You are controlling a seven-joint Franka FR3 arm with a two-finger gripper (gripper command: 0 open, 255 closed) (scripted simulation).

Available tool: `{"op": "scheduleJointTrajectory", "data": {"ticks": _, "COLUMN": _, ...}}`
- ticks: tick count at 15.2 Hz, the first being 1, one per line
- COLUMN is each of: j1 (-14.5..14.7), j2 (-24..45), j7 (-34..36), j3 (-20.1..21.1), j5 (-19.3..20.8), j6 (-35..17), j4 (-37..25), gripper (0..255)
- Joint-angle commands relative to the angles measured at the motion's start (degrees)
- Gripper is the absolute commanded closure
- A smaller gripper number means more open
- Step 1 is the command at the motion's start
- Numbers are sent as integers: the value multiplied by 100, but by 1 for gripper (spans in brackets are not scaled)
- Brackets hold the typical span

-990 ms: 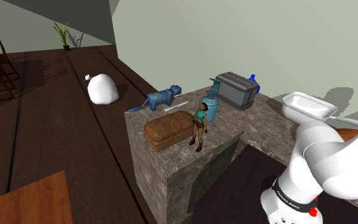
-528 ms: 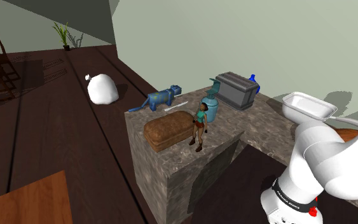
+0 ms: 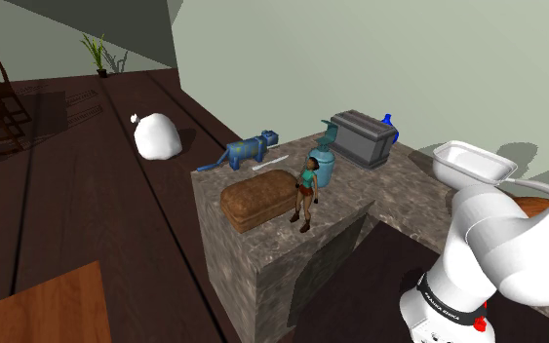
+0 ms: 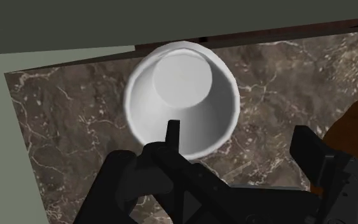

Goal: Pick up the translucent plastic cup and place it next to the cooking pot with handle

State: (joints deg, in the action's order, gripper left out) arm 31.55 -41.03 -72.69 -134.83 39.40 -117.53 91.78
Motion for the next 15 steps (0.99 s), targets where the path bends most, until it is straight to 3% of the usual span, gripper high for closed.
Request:
{"op": "scheduleJointTrajectory", "data": {"ticks": 1, "j1": -70, "j2": -292, "j7": -15, "j3": -50, "j5": 13, "j6": -13, "j4": -13, "gripper": 0}}
{"op": "scheduleJointTrajectory", "data": {"ticks": 7, "j1": -47, "j2": 154, "j7": -148, "j3": 140, "j5": -379, "j6": 471, "j4": -170, "gripper": 0}}
{"op": "scheduleJointTrajectory", "data": {"ticks": 15, "j1": -47, "j2": 154, "j7": -148, "j3": 140, "j5": -379, "j6": 471, "j4": -170, "gripper": 0}}
